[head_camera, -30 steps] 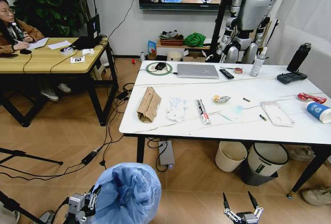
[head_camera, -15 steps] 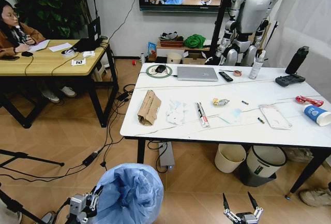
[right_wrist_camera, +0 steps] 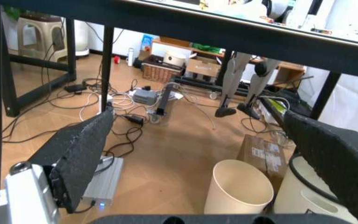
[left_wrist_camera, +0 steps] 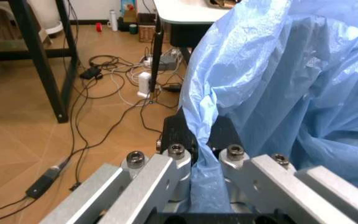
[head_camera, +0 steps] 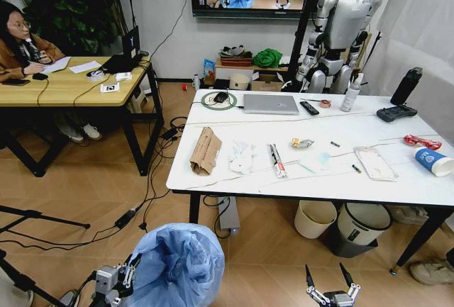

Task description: Pick up the trash bin and place the trash from the table into it.

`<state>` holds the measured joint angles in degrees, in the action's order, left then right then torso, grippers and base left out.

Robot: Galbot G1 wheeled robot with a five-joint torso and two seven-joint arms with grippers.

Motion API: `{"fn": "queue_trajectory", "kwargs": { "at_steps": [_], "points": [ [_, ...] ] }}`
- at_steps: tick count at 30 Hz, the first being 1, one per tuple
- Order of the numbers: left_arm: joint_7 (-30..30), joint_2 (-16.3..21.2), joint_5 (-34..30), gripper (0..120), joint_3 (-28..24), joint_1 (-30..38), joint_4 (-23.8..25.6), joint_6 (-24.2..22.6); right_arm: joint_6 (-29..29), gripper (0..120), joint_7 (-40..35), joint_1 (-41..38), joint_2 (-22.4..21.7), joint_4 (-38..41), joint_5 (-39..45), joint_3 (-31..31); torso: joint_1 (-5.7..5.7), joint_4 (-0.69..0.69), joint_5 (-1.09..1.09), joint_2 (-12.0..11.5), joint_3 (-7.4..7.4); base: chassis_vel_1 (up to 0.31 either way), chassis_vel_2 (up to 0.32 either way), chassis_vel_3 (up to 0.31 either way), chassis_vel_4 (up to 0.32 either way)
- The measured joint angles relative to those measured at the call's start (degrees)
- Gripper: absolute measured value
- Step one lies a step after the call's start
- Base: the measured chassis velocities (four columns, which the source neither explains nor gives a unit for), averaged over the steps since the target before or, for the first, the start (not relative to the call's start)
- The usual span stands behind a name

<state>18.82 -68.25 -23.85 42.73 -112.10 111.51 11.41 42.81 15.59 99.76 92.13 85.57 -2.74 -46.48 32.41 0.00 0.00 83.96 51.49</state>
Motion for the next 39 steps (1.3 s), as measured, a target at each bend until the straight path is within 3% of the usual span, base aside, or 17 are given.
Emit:
{"fn": "queue_trajectory", "kwargs": {
  "at_steps": [8,16,30,39],
  "points": [
    [0.2,-0.2,0.5,0,0.3,0.0,-0.1,0.4,0.1,100,0.0,0.1,0.0,0.0,0.0,0.0,1.71,0.00,0.01,3.7,1.96,0.000,0.000,0.000,0.000],
    [0.6,-0.2,0.9,0,0.1,-0.3,-0.1,2.3,0.2,100,0.0,0.2,0.0,0.1,0.0,0.0,2.26,-0.01,0.00,4.7,2.46,0.000,0.000,0.000,0.000],
    [2.8,-0.4,0.2,0,0.6,-0.3,-0.5,1.4,0.2,100,0.0,0.2,0.0,0.0,0.0,0.1,2.11,-0.01,0.00,4.5,2.35,0.000,0.000,0.000,0.000],
    [1.7,-0.6,3.2,0,1.3,0.2,-1.3,1.3,0.1,100,0.0,0.1,0.0,0.0,-0.1,0.3,1.95,-0.01,0.00,4.2,2.21,0.000,0.000,0.000,0.000]
  ]
}}
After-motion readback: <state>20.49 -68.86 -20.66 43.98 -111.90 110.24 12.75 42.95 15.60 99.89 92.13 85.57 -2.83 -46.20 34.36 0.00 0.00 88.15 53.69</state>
